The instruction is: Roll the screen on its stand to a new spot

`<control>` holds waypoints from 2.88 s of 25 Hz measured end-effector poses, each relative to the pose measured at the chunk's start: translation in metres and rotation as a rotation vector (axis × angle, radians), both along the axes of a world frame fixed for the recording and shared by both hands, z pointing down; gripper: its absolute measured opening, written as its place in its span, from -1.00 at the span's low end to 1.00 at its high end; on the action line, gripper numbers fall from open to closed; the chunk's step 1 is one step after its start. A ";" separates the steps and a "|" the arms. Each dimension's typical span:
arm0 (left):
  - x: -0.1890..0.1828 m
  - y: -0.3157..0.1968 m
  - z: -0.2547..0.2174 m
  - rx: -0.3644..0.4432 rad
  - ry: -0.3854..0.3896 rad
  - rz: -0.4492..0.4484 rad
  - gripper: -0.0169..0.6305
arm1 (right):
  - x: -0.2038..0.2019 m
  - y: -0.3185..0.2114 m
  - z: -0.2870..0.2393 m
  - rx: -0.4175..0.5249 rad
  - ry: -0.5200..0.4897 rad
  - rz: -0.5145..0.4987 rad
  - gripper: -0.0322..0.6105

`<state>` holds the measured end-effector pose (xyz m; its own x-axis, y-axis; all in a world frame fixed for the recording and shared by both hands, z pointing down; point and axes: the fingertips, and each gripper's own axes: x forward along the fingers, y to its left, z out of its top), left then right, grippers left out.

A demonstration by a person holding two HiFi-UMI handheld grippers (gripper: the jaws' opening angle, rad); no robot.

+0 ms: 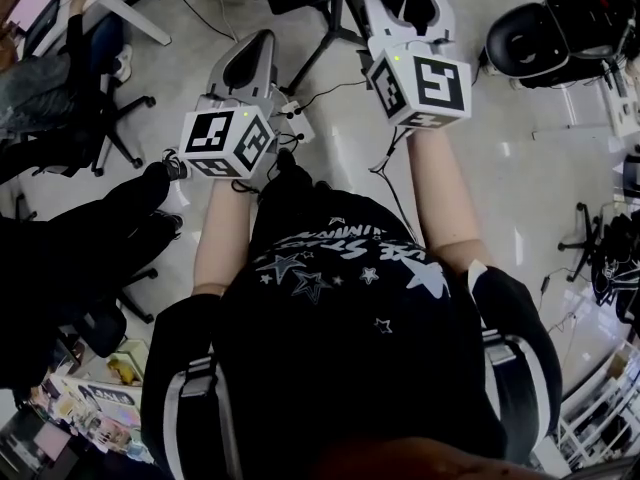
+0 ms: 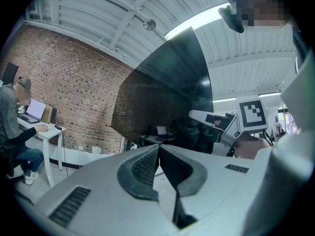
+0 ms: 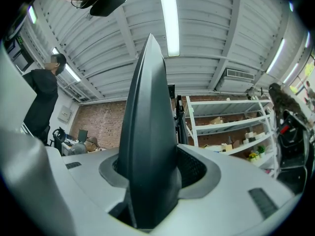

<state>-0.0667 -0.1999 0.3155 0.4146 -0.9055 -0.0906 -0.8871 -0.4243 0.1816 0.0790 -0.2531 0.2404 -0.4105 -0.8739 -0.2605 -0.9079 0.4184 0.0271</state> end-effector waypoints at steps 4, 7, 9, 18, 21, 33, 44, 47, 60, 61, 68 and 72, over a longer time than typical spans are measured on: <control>-0.003 0.002 -0.002 0.001 -0.003 -0.014 -0.91 | 0.000 -0.001 0.001 0.006 0.041 -0.040 -0.22; -0.004 0.006 -0.003 -0.002 -0.013 -0.019 -0.91 | 0.000 0.002 0.003 -0.009 0.067 -0.092 -0.14; -0.006 0.009 -0.001 -0.006 -0.020 -0.023 -0.91 | 0.002 0.007 0.006 -0.019 0.061 -0.113 -0.10; -0.023 0.031 0.010 -0.039 -0.028 -0.036 -0.91 | 0.023 0.050 0.021 -0.021 -0.087 -0.135 -0.08; -0.027 0.044 0.016 -0.042 -0.023 -0.032 -0.91 | 0.033 0.064 0.029 -0.027 -0.098 -0.109 -0.08; -0.047 0.112 0.015 -0.028 0.029 -0.023 -0.91 | 0.003 0.128 0.041 -0.104 -0.009 -0.125 -0.47; -0.042 0.172 0.009 -0.008 0.030 0.005 -0.91 | 0.003 0.193 0.045 -0.147 -0.004 -0.110 -0.83; -0.041 0.194 0.007 -0.004 0.028 0.015 -0.91 | 0.003 0.216 0.047 -0.155 0.019 -0.103 -0.88; -0.033 0.254 0.012 0.002 0.043 0.027 -0.91 | 0.003 0.276 0.058 -0.175 0.107 -0.103 -0.88; -0.033 0.256 0.013 0.001 0.047 0.025 -0.91 | 0.003 0.278 0.059 -0.177 0.112 -0.103 -0.88; -0.032 0.266 0.018 0.003 0.053 0.031 -0.91 | 0.000 0.286 0.066 -0.189 0.138 -0.087 -0.88; -0.032 0.264 0.011 0.019 0.053 0.029 -0.91 | 0.001 0.284 0.062 -0.182 0.128 -0.089 -0.88</control>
<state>-0.0984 0.0641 0.3268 0.4344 -0.8912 -0.1306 -0.8639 -0.4533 0.2197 0.0802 0.0306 0.3024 -0.5075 -0.8606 -0.0426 -0.8612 0.5051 0.0564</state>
